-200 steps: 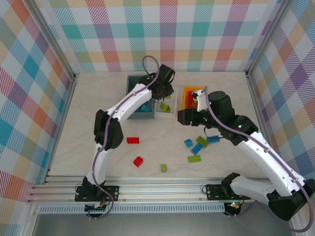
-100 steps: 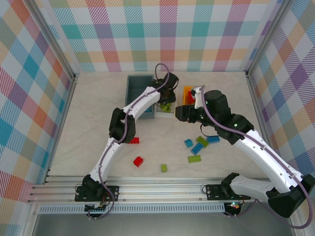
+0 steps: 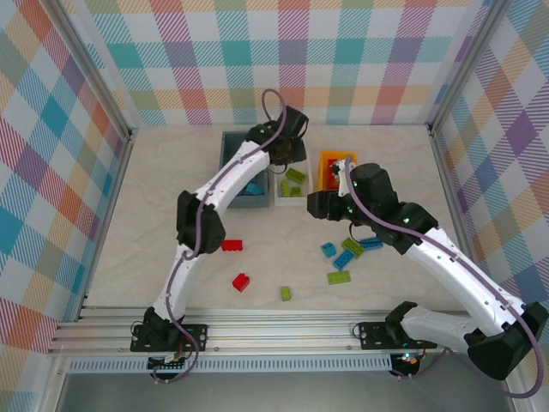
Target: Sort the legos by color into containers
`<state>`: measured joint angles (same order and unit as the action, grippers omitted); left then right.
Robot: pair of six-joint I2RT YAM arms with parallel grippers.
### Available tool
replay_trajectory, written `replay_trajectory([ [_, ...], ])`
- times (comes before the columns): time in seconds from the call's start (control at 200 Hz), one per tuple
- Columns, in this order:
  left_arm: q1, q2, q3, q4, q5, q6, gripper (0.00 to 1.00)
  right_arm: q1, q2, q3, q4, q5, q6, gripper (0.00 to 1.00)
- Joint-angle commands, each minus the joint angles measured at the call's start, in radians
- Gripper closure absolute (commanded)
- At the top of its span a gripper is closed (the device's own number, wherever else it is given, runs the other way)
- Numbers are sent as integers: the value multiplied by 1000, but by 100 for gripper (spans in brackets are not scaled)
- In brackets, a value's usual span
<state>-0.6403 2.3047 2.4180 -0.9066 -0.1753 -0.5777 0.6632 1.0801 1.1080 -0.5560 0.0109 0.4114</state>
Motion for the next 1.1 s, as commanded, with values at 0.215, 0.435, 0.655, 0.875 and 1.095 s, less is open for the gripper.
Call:
replay_trajectory([
  [0.215,-40,-693,-484,42,-172,-75,58,200,122,-11,-97,133,-6,41],
  [0.435,-51,-1112,-869,19,-98,-117,59,350,264,49,-72,111,-69,35],
  [0.655,-51,-1516,-1218,-38,-99,-227,60,432,569,209,-55,5,-293,24],
  [0.875,-52,-1813,-1370,-100,-148,-275,59,433,856,444,-90,46,-470,17],
  [1.095,-50,-1895,-1375,-169,-176,-293,59,422,1093,655,-147,146,-541,16],
])
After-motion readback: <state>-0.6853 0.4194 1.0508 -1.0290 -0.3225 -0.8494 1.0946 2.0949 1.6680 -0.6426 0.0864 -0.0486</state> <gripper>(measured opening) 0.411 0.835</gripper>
